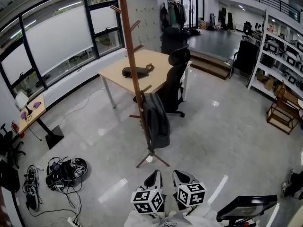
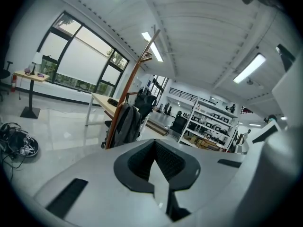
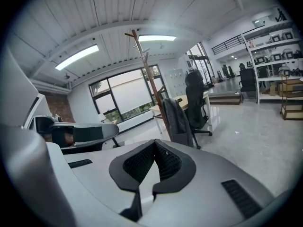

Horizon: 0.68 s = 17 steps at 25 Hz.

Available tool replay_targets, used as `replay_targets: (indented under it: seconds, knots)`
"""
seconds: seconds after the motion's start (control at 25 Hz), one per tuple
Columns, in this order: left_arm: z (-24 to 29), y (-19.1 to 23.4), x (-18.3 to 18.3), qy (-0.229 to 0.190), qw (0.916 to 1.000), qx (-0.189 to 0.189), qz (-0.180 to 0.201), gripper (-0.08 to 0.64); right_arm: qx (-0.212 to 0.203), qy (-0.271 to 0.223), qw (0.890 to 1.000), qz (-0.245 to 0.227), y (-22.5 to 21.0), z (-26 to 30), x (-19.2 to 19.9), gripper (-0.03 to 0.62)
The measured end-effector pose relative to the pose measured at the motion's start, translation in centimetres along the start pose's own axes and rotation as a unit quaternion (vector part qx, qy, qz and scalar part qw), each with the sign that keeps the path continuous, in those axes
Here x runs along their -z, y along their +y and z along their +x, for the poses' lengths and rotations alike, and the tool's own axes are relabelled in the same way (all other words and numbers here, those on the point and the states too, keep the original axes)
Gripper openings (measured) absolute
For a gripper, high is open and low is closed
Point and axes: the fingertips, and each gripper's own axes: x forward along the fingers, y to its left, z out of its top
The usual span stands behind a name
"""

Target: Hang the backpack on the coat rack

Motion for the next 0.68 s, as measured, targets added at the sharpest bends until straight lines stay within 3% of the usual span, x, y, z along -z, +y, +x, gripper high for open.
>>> replay_targets:
  seconds: [0.68]
  knots:
    - [0.03,-0.12,0.17,0.0,1.0,-0.002,-0.003,0.002,-0.004,0.006,1.0,0.005,-0.25,-0.05,0.39,0.012]
